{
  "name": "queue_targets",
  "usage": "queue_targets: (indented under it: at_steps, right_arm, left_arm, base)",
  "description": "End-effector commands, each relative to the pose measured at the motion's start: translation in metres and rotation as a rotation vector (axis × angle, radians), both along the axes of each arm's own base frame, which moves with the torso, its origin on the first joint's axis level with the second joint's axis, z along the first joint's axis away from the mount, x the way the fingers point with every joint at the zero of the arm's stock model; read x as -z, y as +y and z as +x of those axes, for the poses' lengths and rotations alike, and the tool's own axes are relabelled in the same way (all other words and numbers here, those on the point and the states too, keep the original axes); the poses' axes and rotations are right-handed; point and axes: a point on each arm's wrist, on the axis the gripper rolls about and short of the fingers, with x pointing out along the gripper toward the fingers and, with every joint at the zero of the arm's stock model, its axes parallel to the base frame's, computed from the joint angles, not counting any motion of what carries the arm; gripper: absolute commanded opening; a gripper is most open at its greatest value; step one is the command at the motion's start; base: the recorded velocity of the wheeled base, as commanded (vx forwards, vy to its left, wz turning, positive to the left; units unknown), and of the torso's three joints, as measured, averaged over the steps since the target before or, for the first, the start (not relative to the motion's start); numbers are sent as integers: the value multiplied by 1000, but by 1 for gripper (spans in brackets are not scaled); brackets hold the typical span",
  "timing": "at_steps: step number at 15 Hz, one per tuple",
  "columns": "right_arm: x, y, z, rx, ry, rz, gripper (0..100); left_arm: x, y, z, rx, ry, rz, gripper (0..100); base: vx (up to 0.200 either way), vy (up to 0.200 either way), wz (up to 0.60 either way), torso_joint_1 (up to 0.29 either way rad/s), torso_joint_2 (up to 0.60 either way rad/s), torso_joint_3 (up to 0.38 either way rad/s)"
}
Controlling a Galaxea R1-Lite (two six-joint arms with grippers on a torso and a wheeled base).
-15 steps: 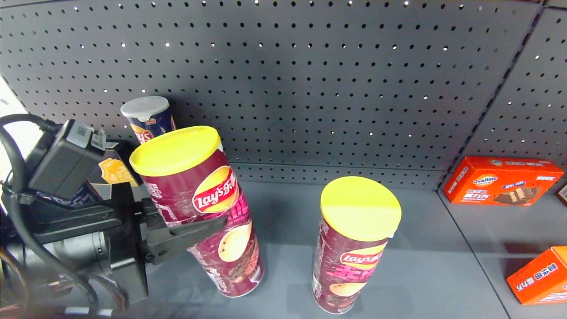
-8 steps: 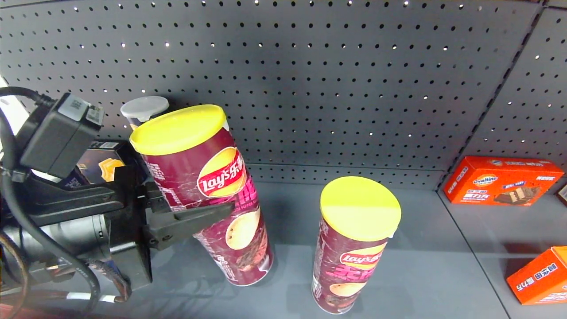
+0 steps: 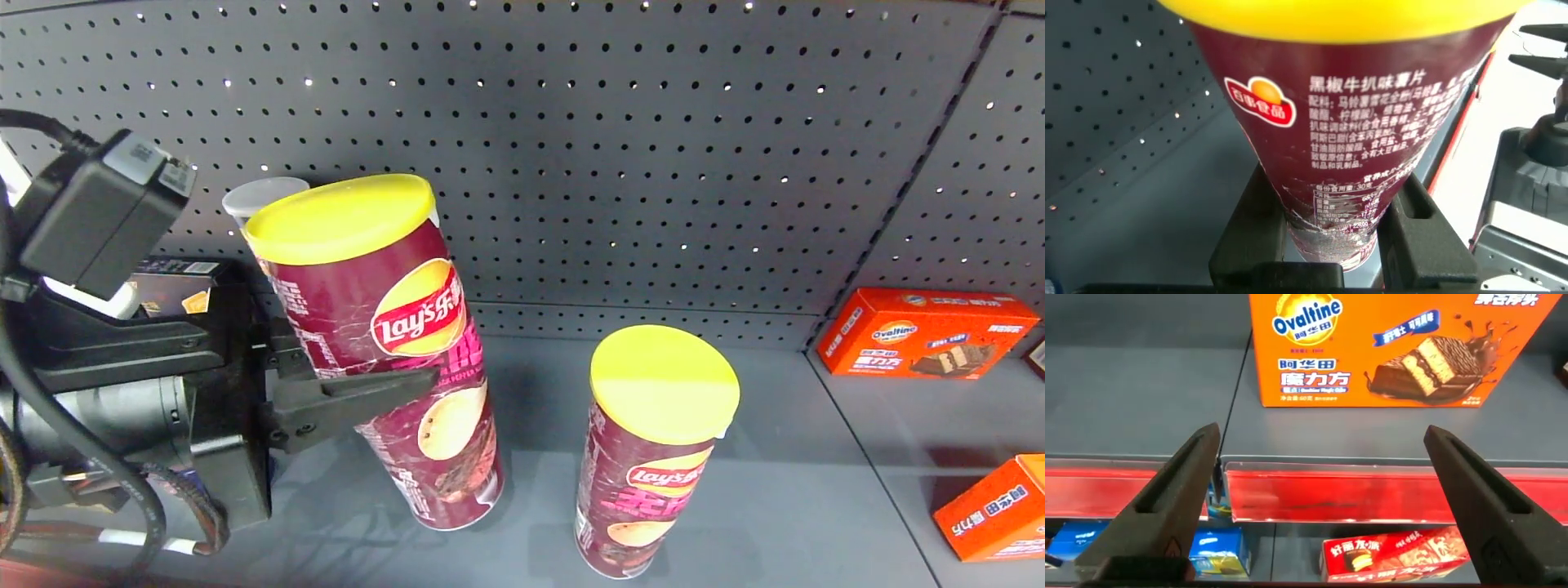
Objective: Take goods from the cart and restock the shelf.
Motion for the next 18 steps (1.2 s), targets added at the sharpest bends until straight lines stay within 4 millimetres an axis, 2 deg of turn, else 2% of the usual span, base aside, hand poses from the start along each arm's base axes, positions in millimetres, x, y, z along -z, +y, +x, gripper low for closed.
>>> queue_targets:
  at_steps: [1, 5, 6, 8, 10, 18]
  right_arm:
    - [0, 0, 0, 0, -1, 0, 100]
    - [0, 0, 0, 0, -1, 0, 100]
    - [0, 0, 0, 0, -1, 0, 100]
    - [0, 0, 0, 0, -1, 0, 100]
    - [0, 0, 0, 0, -1, 0, 100]
    - [0, 0, 0, 0, -1, 0, 100]
  left_arm:
    - [-5, -6, 12, -4, -3, 2, 0]
    - [9, -22, 44, -25, -43, 115, 0]
    - [9, -26, 59, -49, -41, 119, 0]
    - [2, -33, 75, -52, -55, 111, 0]
    - [2, -42, 83, -36, -57, 111, 0]
    - [23, -62, 106, -7, -22, 132, 0]
  base:
    - [0, 0, 0, 0, 0, 0]
    - [0, 0, 0, 0, 0, 0]
    - [0, 0, 0, 0, 0, 0]
    - [0, 0, 0, 0, 0, 0]
    - [0, 0, 0, 0, 0, 0]
    - [0, 0, 0, 0, 0, 0]
